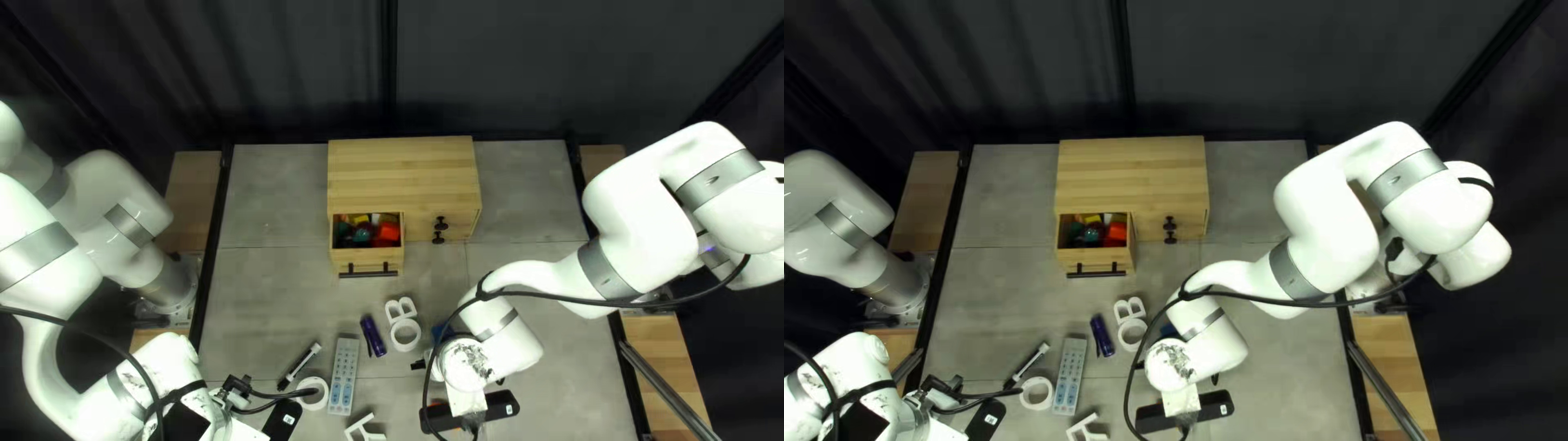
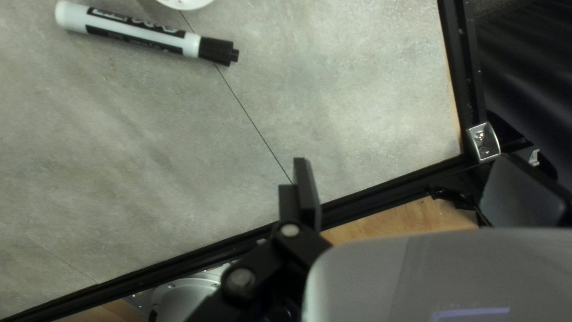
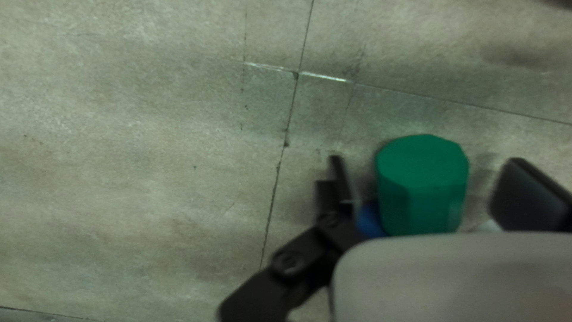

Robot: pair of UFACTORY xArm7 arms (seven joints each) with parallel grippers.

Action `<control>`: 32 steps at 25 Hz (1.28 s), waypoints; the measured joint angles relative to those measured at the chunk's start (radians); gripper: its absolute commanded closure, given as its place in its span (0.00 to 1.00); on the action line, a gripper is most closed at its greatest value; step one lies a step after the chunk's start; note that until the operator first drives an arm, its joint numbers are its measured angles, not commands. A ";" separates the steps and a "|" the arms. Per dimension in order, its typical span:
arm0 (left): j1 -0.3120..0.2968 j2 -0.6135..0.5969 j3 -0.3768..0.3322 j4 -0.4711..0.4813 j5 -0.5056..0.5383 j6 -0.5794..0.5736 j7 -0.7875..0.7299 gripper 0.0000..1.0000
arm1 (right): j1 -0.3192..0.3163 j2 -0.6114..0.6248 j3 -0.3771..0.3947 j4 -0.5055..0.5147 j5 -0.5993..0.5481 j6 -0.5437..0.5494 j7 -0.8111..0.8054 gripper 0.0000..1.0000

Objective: Open drawers and place objects into drawer and close

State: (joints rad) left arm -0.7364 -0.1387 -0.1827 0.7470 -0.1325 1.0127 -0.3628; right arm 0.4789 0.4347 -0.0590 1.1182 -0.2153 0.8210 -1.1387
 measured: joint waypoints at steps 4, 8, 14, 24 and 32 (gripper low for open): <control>0.000 0.000 0.000 0.000 0.000 0.000 0.000 0.00 | 0.006 -0.007 -0.001 0.012 -0.001 0.022 0.011 0.97; 0.000 0.000 0.000 0.000 0.000 0.000 0.000 0.00 | 0.014 -0.035 0.000 0.037 0.003 0.083 0.026 0.98; 0.000 0.000 0.000 0.000 0.000 0.000 0.000 0.00 | 0.022 -0.092 -0.012 0.076 -0.001 0.191 0.066 0.98; 0.000 0.000 0.000 0.000 0.000 0.000 0.000 0.00 | -0.009 -0.229 -0.085 0.081 -0.050 0.248 0.178 0.98; 0.000 0.000 0.000 0.000 0.000 0.000 0.000 0.00 | -0.053 -0.264 -0.150 0.137 -0.131 0.253 0.236 0.98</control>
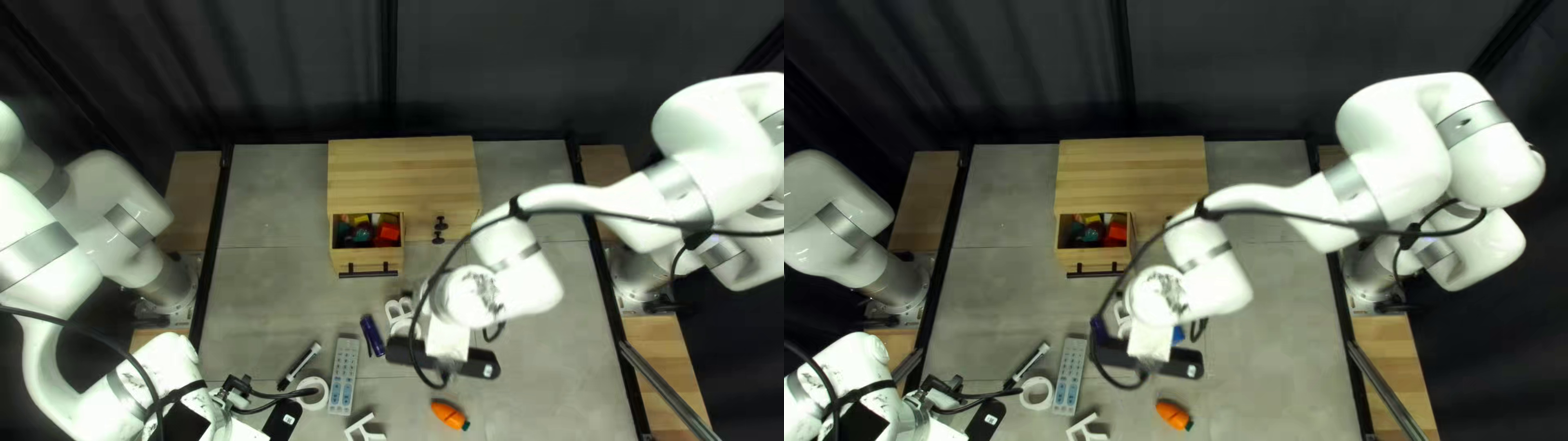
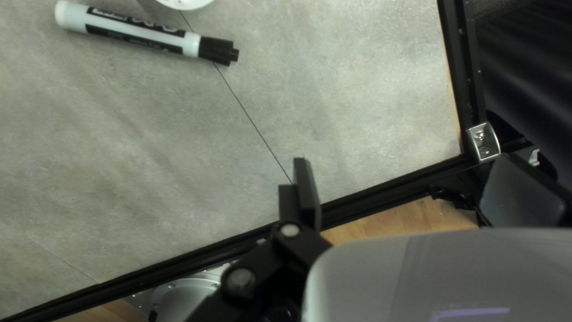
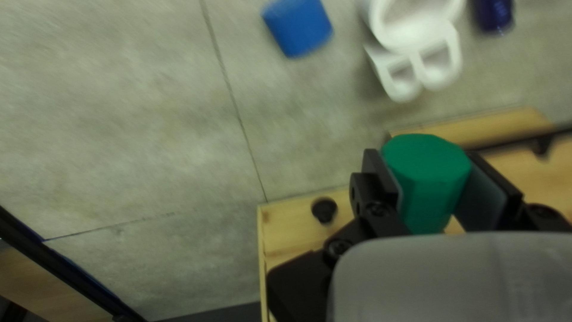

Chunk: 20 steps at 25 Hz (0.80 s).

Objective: Open drawers and place objects into drawer and close

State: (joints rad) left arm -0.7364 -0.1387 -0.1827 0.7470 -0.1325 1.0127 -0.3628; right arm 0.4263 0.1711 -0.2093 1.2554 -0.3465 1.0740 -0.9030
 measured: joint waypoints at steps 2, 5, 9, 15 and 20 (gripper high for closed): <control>0.000 0.000 0.000 0.000 0.000 0.000 0.000 0.00 | -0.015 0.015 -0.016 0.013 -0.013 -0.023 0.005 0.98; 0.000 0.000 0.000 0.000 0.000 0.000 0.000 0.00 | -0.037 0.036 -0.037 0.024 -0.026 -0.065 0.009 0.98; 0.000 0.000 0.000 0.000 0.000 0.000 0.000 0.00 | -0.065 0.059 -0.060 0.042 -0.033 -0.113 0.012 0.97; 0.000 0.000 0.000 0.000 0.000 0.000 0.000 0.00 | -0.093 0.098 -0.077 0.082 -0.028 -0.150 0.008 0.88; 0.000 0.000 0.000 0.000 0.000 0.000 0.000 0.00 | -0.102 0.117 -0.080 0.107 -0.024 -0.153 -0.004 0.00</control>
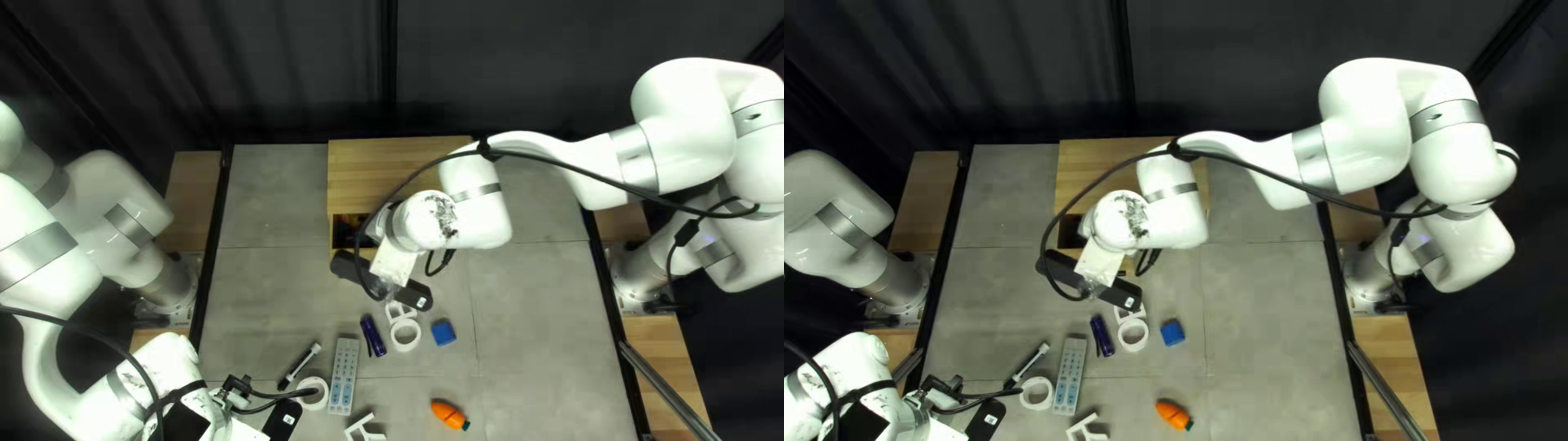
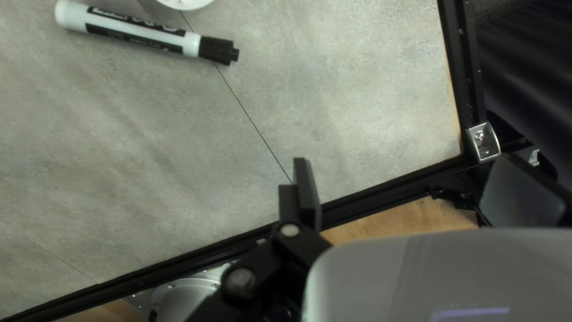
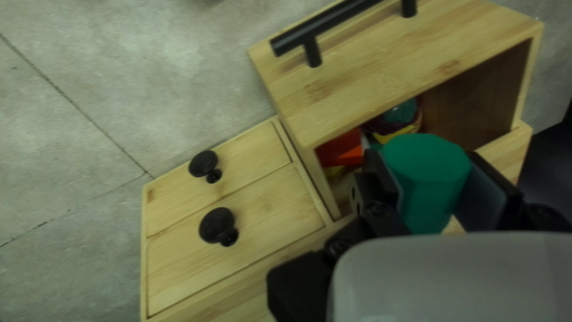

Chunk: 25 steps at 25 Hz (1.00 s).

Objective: Open drawers and place objects into drawer and close

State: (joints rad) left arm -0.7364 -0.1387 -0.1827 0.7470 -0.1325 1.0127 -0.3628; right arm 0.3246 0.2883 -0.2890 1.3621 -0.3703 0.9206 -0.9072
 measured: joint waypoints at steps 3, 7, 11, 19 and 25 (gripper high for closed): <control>0.000 0.000 0.000 0.000 0.000 0.000 0.000 0.00 | -0.003 0.003 -0.001 0.004 0.005 -0.002 0.000 0.00; 0.000 0.000 0.000 0.000 0.000 0.000 0.000 0.00 | -0.001 0.000 -0.001 0.004 0.007 0.002 0.010 0.00; 0.000 0.000 0.000 0.000 0.000 0.000 0.000 0.00 | 0.021 -0.009 0.008 0.005 0.001 0.026 0.039 0.00; 0.000 0.000 0.000 0.000 0.000 0.000 0.000 0.00 | 0.133 -0.053 0.072 -0.087 -0.028 0.054 0.155 0.00; 0.000 0.000 0.000 0.000 0.000 0.000 0.000 0.00 | 0.223 -0.023 0.159 -0.104 -0.029 0.160 0.098 0.00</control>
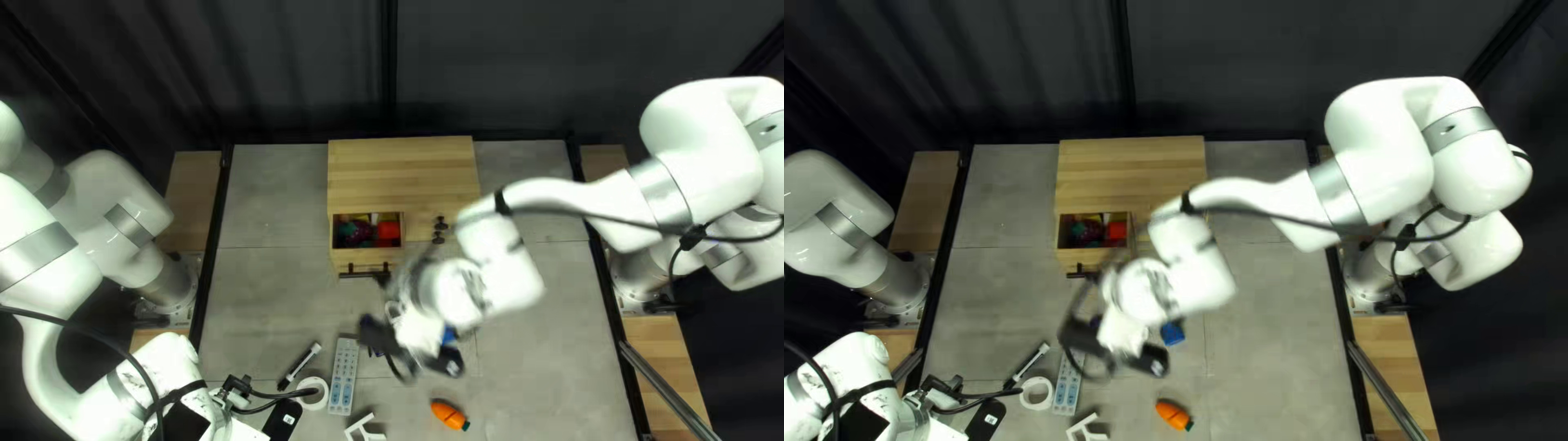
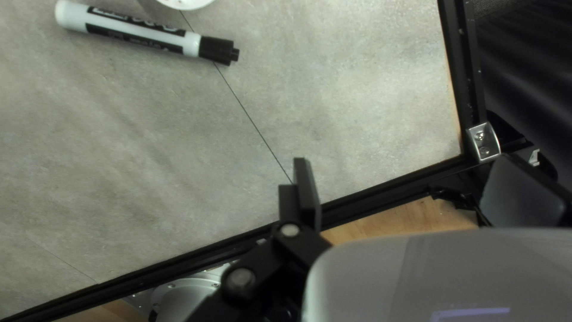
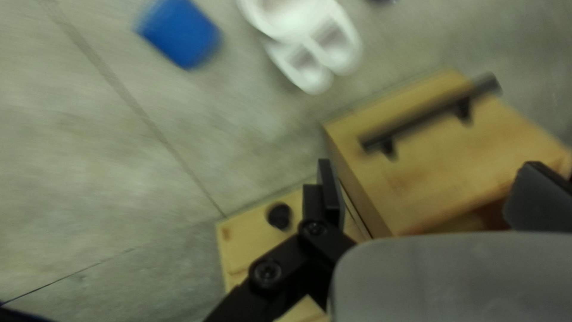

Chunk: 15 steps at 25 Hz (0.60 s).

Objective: Open drawers and place objects into drawer and close

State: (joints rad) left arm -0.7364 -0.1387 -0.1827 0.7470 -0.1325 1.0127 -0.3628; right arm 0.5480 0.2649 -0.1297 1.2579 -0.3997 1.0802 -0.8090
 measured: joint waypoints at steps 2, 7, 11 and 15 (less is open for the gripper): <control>0.000 0.000 0.000 0.000 0.000 0.000 0.000 0.00 | 0.023 0.019 0.025 0.008 -0.004 0.042 -0.052 0.00; 0.000 0.000 0.000 0.000 0.000 0.000 0.000 0.00 | 0.041 0.051 0.061 0.003 -0.016 0.079 -0.197 0.00; 0.000 0.000 0.000 0.000 0.000 0.000 0.000 0.00 | 0.028 0.057 0.066 -0.046 -0.031 0.038 -0.271 0.00; 0.000 0.000 0.000 0.000 0.000 0.000 0.000 0.00 | 0.011 0.052 0.064 -0.112 -0.048 -0.029 -0.317 0.00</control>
State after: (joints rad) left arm -0.7364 -0.1387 -0.1827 0.7470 -0.1325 1.0127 -0.3628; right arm 0.5591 0.3173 -0.0661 1.1463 -0.4481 1.0511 -1.1261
